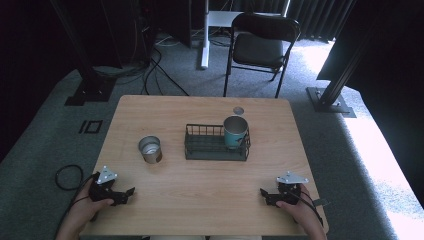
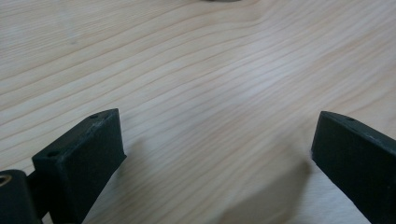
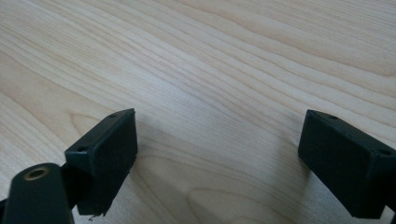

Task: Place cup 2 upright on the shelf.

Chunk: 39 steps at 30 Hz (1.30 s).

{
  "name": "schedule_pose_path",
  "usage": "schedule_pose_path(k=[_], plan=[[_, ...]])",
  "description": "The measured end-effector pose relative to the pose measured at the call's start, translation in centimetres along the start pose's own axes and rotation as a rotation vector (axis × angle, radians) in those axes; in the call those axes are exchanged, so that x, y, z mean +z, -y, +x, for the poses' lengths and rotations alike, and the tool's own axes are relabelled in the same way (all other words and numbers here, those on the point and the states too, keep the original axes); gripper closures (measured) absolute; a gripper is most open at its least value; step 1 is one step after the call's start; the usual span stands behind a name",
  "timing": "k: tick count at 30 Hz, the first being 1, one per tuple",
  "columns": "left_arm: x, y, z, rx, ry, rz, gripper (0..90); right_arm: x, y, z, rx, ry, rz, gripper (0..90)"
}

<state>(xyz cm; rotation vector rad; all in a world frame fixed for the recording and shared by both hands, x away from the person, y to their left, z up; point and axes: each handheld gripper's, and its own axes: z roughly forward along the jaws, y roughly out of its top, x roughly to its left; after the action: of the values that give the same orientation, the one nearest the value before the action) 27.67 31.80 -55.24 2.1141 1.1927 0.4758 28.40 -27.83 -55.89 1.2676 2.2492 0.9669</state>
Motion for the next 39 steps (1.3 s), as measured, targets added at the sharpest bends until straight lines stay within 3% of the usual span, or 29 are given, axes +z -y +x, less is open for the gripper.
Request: schedule_pose_path(k=[7, 20, 32, 39], plan=[[-0.4, -0.9, -0.7, -0.004, 0.039, -0.063, 3.2, 0.0, 0.0, 0.0, 0.0, 0.0, 0.0, 11.4], [0.1, -2.8, -1.1, -0.01, 0.042, -0.136, 3.2, 0.0, 0.0, 0.0, 0.0, 0.0, 0.0, 11.4], [0.8, -4.8, -1.1, -0.033, 0.027, -0.18, 4.7, 0.0, 0.0, 0.0, 0.0, 0.0, 0.0, 11.4], [1.2, -5.7, -0.6, -0.052, -0.003, -0.201, 4.6, 0.0, 0.0, 0.0, 0.0, 0.0, 0.0, 11.3]])
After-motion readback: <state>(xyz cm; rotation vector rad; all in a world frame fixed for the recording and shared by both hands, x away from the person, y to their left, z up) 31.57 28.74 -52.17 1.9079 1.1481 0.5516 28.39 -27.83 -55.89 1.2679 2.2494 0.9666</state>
